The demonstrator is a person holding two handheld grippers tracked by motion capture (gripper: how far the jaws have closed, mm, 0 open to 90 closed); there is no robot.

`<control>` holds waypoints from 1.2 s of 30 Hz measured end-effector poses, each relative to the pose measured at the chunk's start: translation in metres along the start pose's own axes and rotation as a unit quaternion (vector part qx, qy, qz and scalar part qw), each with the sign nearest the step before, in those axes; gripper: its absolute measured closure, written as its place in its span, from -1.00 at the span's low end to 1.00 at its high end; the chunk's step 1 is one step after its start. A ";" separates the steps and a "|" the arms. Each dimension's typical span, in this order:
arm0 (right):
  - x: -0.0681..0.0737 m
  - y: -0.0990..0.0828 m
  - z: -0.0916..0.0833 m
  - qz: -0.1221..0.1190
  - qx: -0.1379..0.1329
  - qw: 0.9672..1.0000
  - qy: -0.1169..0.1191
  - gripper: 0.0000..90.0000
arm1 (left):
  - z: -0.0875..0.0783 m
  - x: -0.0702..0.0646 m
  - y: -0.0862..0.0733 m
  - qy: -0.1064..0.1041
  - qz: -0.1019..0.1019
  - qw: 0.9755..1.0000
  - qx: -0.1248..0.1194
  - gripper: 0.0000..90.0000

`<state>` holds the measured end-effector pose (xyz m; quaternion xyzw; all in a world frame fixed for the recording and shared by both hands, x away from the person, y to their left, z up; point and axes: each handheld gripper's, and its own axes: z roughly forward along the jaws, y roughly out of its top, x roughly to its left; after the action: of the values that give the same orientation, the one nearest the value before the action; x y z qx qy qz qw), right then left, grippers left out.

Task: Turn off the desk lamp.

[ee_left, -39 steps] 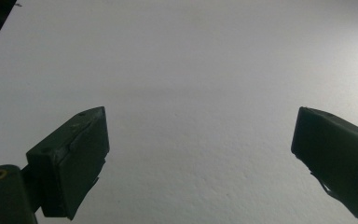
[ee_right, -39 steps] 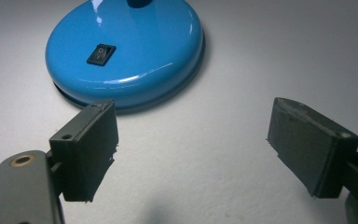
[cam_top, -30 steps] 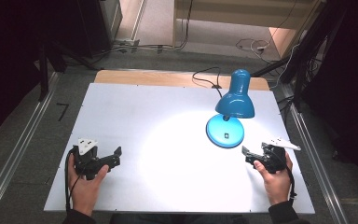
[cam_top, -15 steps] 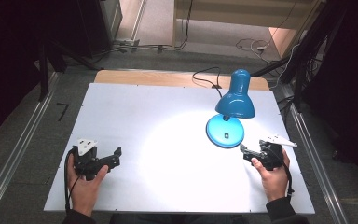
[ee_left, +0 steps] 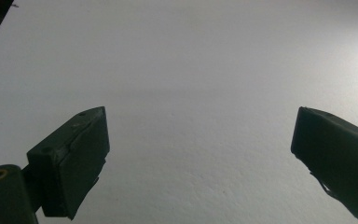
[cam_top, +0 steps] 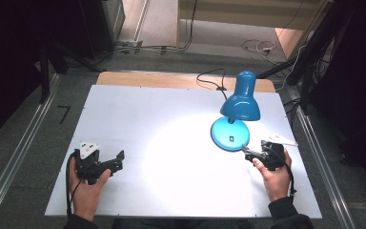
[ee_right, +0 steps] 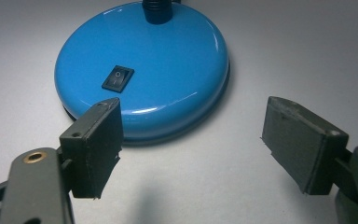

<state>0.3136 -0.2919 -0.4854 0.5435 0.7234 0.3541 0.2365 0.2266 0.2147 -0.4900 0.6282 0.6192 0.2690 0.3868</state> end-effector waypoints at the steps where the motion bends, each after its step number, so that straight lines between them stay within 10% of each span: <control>1: 0.000 0.001 0.000 -0.001 0.000 1.000 0.000 -0.58 | 0.000 0.000 0.000 0.000 0.000 1.000 -0.001 -0.89; 36: 0.016 0.008 0.014 -0.009 -0.017 0.999 0.040 0.25 | 0.000 0.001 0.000 -0.007 -0.002 1.000 0.001 -0.86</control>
<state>0.3238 -0.2722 -0.4872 0.5181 0.7313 0.3855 0.2195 0.2267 0.2152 -0.4902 0.6293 0.6181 0.2635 0.3906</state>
